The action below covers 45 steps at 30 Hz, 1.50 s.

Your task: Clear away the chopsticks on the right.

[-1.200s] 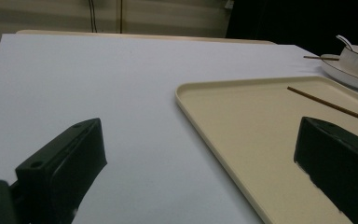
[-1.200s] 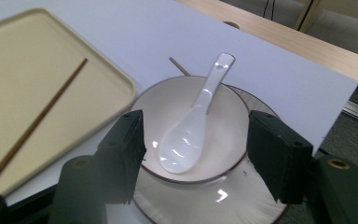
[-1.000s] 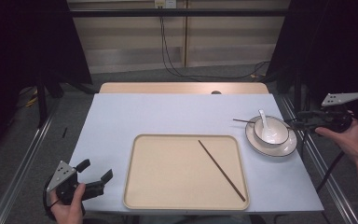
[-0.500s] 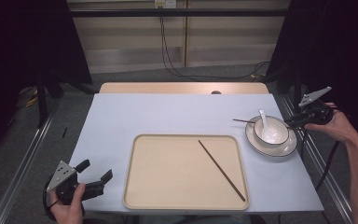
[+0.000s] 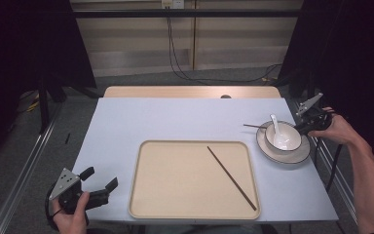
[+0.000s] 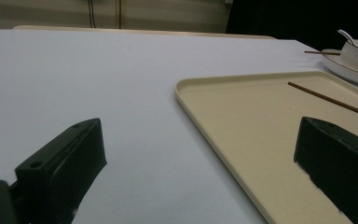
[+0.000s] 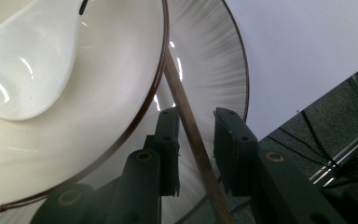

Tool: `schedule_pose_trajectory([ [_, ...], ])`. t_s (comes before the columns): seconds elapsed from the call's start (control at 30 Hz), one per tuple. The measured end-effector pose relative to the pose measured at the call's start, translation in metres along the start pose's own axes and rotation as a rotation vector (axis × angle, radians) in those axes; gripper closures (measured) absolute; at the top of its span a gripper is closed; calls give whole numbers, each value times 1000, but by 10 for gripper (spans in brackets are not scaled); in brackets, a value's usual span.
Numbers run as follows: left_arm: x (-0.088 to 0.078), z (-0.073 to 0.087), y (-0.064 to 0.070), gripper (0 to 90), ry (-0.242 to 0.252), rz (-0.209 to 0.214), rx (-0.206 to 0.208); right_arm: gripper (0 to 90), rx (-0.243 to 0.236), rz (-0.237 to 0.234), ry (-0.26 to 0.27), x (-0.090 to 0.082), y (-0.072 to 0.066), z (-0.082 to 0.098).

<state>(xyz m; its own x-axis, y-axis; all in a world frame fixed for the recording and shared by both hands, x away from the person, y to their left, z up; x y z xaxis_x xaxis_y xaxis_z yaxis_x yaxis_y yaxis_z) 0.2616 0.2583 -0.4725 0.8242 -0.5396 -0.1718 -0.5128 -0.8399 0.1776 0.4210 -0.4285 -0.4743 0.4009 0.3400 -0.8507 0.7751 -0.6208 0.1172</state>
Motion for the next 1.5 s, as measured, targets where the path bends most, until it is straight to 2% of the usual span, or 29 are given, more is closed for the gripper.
schedule_pose_trajectory([
  [0.23, 0, 0, 0, 19, 0, 1, -1, 788, -10, -12, -8, 6, -1, -2],
  [0.3, -1, 0, -1, 21, -6, -19, 8, 823, -4, -17, -5, 6, -1, -2],
  [0.33, -1, 0, -1, 20, -5, -12, 0, 833, -2, -19, -5, 6, -1, -2],
  [0.77, -1, 0, -1, 20, -4, -13, 1, 856, -12, -33, -12, 9, -3, -4],
  [0.93, -1, 0, -2, 20, -2, -15, 0, 857, 17, -38, 7, 7, -3, -5],
  [1.07, -1, 0, -1, 20, -3, -11, 1, 858, 25, -39, 8, 3, -4, -5],
  [1.1, -1, 0, -1, 20, -4, -11, 3, 858, 17, -34, 22, 2, -3, -6],
  [1.23, -1, 0, 0, 21, -2, -12, 5, 858, 55, -23, 41, -4, -1, -6],
  [1.37, -1, 0, -1, 21, -4, -14, 5, 858, 59, -10, 29, -6, -2, -6],
  [1.43, -1, 0, -1, 21, -4, -13, 7, 858, 79, 1, 55, -10, 0, -6],
  [1.47, -1, 0, -1, 21, -3, -12, 7, 859, 110, 20, 72, -14, 2, -7],
  [1.5, -1, 0, 0, 21, -2, -12, 6, 859, 110, 20, 72, -14, 2, -7],
])
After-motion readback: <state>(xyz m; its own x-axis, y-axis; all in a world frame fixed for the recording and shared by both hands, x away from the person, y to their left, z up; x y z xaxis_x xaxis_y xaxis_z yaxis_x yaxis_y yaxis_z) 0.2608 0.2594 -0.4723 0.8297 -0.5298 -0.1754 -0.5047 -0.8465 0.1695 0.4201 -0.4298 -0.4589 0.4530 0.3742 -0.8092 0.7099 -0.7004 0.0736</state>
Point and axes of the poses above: each handheld gripper's, and its own axes: x roughly forward along the jaws, z roughly out of its underside, y roughly to its right, the point moved 5 cm from there along x, roughly forward along the jaws, and after that the axes turned 10 degrees about y, right-handed, at the moved point
